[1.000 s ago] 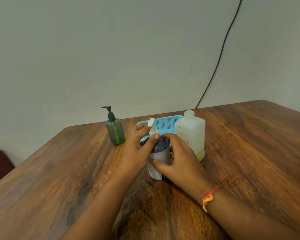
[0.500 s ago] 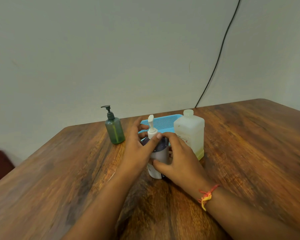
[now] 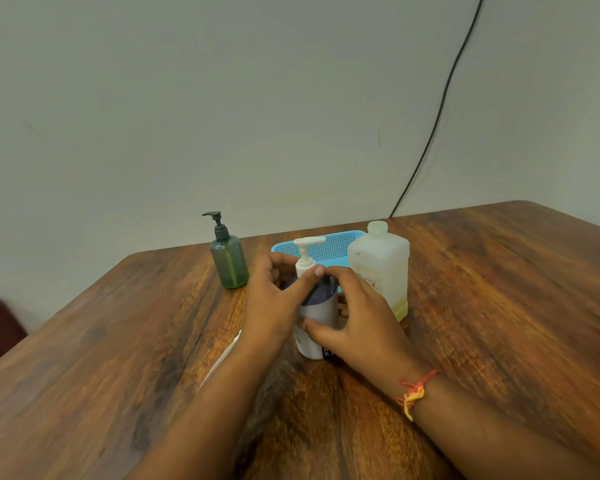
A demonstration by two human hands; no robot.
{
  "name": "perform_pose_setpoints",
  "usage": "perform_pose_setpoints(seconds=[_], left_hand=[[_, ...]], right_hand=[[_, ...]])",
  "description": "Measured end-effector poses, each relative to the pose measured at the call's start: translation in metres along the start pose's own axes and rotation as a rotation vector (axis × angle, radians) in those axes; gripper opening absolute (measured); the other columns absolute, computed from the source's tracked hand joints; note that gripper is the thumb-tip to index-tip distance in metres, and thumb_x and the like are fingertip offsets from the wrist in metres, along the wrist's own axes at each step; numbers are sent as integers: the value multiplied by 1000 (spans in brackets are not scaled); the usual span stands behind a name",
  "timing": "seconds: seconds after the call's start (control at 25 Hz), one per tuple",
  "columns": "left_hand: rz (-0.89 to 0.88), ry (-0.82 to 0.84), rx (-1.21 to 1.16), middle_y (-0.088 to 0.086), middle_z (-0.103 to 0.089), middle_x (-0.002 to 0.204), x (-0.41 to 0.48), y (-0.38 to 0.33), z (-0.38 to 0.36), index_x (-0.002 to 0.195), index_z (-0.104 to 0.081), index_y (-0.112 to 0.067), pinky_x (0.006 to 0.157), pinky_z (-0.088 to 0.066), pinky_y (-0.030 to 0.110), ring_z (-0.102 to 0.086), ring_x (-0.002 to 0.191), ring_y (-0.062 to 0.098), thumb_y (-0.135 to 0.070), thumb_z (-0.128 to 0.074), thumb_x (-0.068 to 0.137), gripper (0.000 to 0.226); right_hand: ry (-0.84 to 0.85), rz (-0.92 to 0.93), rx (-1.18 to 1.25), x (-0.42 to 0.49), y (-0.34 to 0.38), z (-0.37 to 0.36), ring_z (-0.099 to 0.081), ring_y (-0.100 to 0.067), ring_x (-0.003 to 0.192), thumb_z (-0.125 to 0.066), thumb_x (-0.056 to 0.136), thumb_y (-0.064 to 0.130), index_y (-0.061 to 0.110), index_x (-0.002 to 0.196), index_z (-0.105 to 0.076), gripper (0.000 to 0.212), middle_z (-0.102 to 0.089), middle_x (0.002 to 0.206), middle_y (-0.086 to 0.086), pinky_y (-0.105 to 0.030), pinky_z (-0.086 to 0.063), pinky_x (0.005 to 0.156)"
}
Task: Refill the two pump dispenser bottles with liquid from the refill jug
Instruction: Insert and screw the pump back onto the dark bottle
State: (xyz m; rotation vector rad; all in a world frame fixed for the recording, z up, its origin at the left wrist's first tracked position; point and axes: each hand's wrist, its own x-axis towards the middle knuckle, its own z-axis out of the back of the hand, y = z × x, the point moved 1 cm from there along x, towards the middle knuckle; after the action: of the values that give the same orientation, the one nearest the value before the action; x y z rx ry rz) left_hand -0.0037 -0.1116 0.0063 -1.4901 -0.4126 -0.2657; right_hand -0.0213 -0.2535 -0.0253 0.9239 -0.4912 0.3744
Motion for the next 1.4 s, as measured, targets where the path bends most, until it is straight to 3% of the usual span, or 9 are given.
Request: perform_pose_setpoints(seconds=[0.16,0.32,0.44,0.64,0.8,0.96,1.2,1.28,1.4], left_hand=[[24,46,5,8,-78,103,2,-1,6,105,-71,-11,90,-61,48,-75,100,22,-28,-77,84,28],[36,173,39,7,-77,111,4,-5,10,112,-72,-14,98,-56,56,-72,109,22,-39,-68,87,36],[32,225,58,4,-77,112,8,-7,13,108,-75,-22,99,-54,56,-70,111,23,-49,-67,84,37],[30,240,56,1,-77,112,7,-7,13,105,-77,-26,99,-56,51,-71,110,19,-39,-66,88,24],[-18,146,82,-5,-79,106,2,-11,12,103,-76,-28,94,-60,39,-73,105,11,-16,-70,93,17],[-50,-46,95,-8,-80,96,3,-22,17,99,-75,-28,79,-62,26,-75,93,6,-17,-70,93,14],[-108,-312,62,-16,-75,81,52,-67,25,92,-74,-29,62,-53,10,-68,74,-10,-24,-69,95,7],[-123,-338,74,-12,-75,87,73,-70,22,98,-75,-22,62,-51,12,-68,74,-6,-24,-68,96,7],[-65,-358,167,-10,-75,92,99,-50,14,94,-73,-29,78,-57,30,-70,90,10,-31,-69,95,5]], right_hand=[[-26,-12,75,0,-1,0,-54,-1,115,-82,76,48,48,126,-40,65,-50,125,24,-20,-56,90],[-30,-20,135,1,-2,2,-61,-4,108,-86,72,46,49,122,-43,66,-55,121,23,-22,-58,86],[-29,-34,172,2,-2,2,-63,-5,108,-87,70,45,47,124,-46,68,-60,123,19,-27,-59,86],[18,-57,187,3,-3,4,-61,-7,115,-85,74,43,47,129,-43,69,-56,129,18,-28,-58,91],[65,-82,169,2,-4,1,-53,-7,127,-80,80,43,44,139,-34,75,-49,137,18,-31,-53,101],[143,-148,164,1,-8,-1,-49,-11,134,-79,80,47,28,151,-29,89,-44,154,4,-34,-49,107],[159,-169,78,1,-7,0,-55,-7,124,-75,84,51,23,145,-45,74,-53,143,3,-22,-51,97],[163,-140,42,0,-7,-1,-59,-4,115,-74,83,54,25,138,-53,65,-58,135,6,-24,-55,93],[176,-106,-10,-1,-7,-1,-60,-3,107,-73,82,56,26,130,-59,58,-62,121,9,-30,-56,91]])
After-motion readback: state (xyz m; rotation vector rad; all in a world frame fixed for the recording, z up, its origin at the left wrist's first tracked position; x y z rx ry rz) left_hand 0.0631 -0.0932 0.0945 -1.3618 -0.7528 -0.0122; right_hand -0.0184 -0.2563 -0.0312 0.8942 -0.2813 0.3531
